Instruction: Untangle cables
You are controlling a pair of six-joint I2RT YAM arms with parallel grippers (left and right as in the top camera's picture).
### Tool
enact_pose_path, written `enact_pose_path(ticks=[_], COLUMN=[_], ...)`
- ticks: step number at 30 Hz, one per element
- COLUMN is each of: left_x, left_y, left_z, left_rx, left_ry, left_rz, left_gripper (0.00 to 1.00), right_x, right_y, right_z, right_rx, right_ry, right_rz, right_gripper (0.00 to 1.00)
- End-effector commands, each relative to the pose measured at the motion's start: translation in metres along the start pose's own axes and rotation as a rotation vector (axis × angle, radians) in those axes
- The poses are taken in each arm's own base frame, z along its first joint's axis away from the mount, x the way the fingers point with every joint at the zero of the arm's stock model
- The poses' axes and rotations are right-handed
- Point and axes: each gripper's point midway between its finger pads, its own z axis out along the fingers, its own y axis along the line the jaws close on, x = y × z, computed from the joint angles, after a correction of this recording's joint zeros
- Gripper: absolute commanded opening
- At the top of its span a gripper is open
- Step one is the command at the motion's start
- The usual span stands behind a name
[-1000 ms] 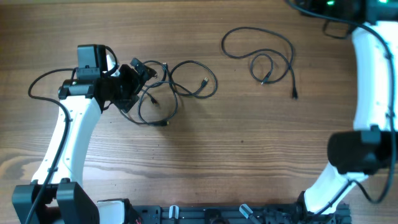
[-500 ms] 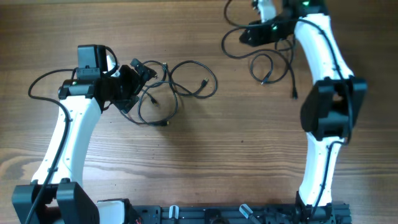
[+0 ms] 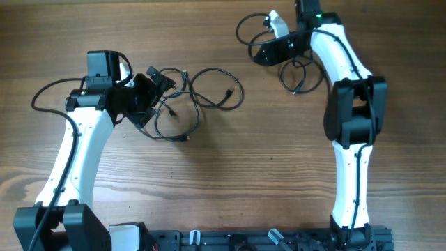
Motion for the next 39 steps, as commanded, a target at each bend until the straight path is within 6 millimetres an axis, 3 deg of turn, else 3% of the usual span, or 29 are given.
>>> enact_pose_path(ticks=[1, 6, 14, 22, 27, 33, 39], left_x=[-0.003, -0.003, -0.003, -0.003, -0.003, -0.003, -0.003], left_y=[-0.006, -0.006, -0.006, -0.006, -0.006, -0.006, -0.006], left_z=[-0.009, -0.009, -0.009, -0.009, -0.009, -0.009, -0.009], left_rx=[0.011, 0.010, 0.010, 0.010, 0.010, 0.010, 0.010], left_ry=[-0.029, -0.028, -0.028, -0.029, -0.028, -0.028, -0.028], left_rz=[0.033, 0.032, 0.032, 0.032, 0.032, 0.032, 0.032], left_gripper=[1.00, 1.00, 1.00, 1.00, 1.00, 1.00, 1.00], right_x=[0.006, 0.009, 0.027, 0.052, 0.067, 0.088, 0.102], right_y=[-0.001, -0.015, -0.017, 0.005, 0.015, -0.006, 0.001], right_z=[0.021, 0.031, 0.042, 0.046, 0.046, 0.044, 0.049], right_rx=[-0.024, 0.017, 0.001, -0.038, -0.049, 0.134, 0.215], right_ry=[0.011, 0.014, 0.064, 0.180, 0.248, 0.360, 0.456], right_rz=[0.024, 0.067, 0.107, 0.164, 0.198, 0.169, 0.122], right_gripper=[0.46, 0.46, 0.46, 0.45, 0.33, 0.30, 0.32])
